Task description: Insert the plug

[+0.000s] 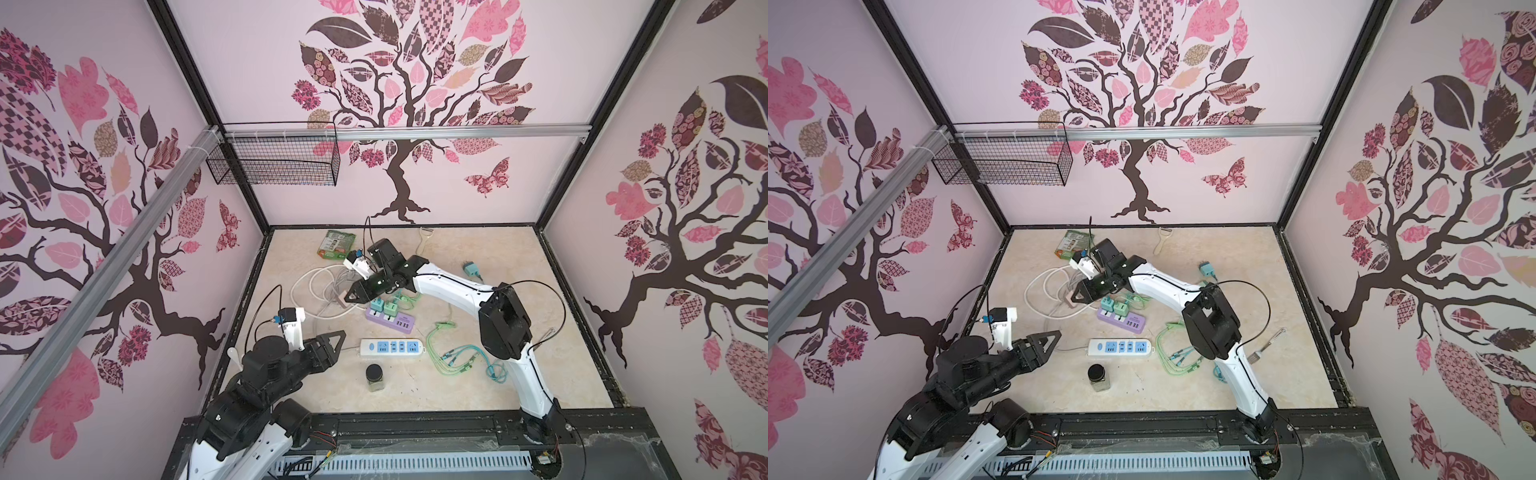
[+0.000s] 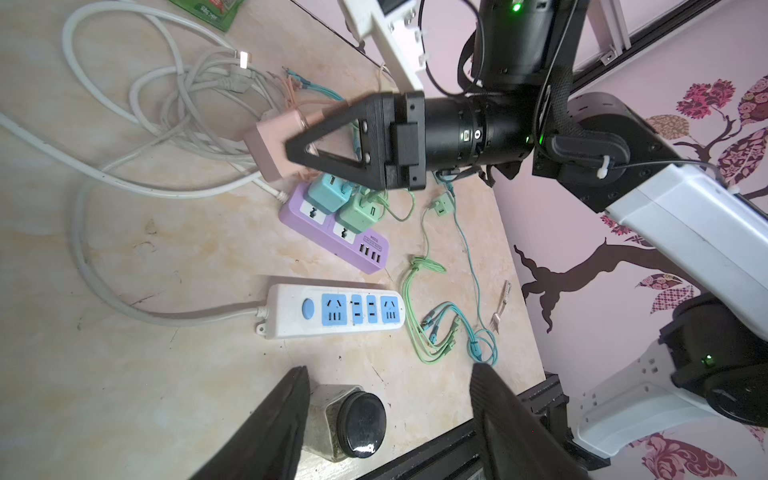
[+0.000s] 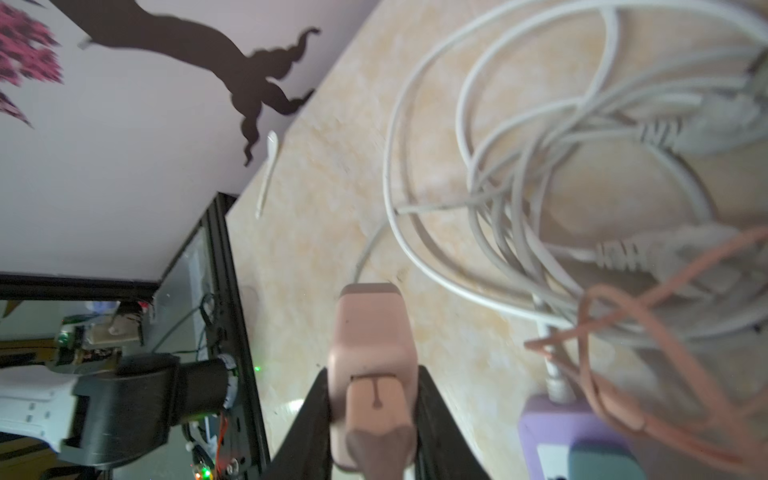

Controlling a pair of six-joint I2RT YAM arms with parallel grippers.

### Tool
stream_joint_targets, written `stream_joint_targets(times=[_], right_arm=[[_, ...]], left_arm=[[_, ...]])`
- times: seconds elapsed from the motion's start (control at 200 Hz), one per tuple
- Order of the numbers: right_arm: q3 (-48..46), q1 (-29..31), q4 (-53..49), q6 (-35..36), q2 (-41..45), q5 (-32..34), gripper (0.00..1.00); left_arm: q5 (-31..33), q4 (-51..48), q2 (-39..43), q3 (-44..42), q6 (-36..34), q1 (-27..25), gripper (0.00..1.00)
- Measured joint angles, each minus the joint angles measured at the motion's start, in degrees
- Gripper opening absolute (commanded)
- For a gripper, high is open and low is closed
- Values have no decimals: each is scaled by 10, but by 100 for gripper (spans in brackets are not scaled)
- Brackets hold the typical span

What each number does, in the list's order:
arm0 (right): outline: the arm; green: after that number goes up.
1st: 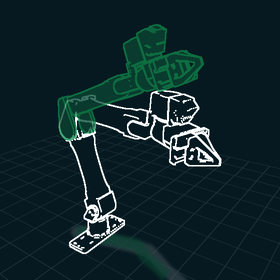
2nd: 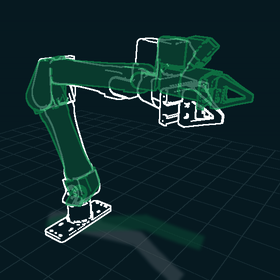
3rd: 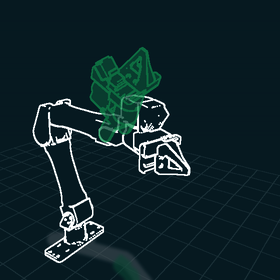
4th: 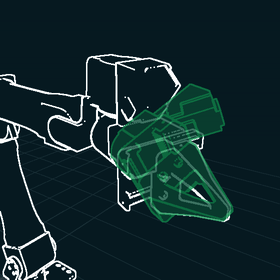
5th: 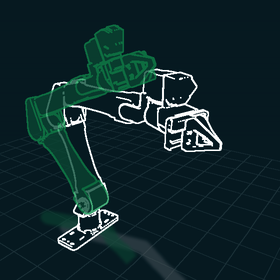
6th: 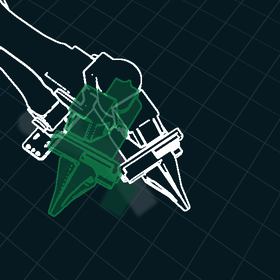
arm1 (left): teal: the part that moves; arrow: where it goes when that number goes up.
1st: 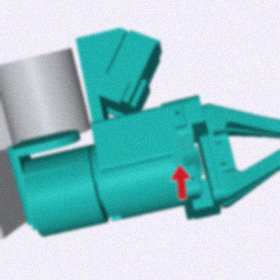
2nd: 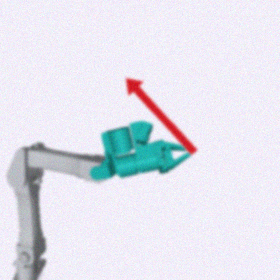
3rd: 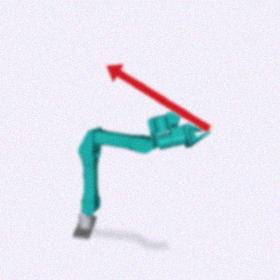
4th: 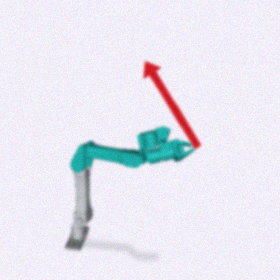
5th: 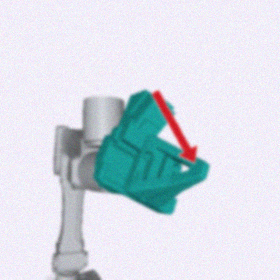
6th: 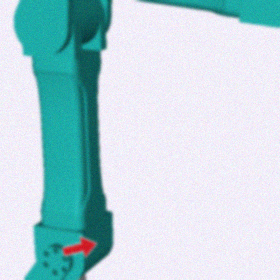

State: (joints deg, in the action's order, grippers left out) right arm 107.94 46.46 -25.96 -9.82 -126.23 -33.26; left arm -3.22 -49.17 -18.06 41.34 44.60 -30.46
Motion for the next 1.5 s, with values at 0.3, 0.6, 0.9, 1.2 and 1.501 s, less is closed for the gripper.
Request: stream_joint_targets(times=[0.3, 0.6, 0.9, 1.2, 1.501], right_arm=[[-69, 1, -59, 71, 83, 31, 13], [-72, 4, -115, 148, 110, 54, 13], [-73, 35, -165, 202, 110, 104, 14], [-82, 56, -182, 231, 110, 146, 13], [-127, 57, -185, 249, 115, 188, 13]], left_arm=[[38, -23, -14, -17, 24, 0, 64], [42, 1, -99, -69, 51, 1, 51], [29, 94, -167, -133, 65, 3, 48], [-20, 207, -278, -159, 63, 12, 41], [-42, 276, -349, -165, 55, 24, 34]])
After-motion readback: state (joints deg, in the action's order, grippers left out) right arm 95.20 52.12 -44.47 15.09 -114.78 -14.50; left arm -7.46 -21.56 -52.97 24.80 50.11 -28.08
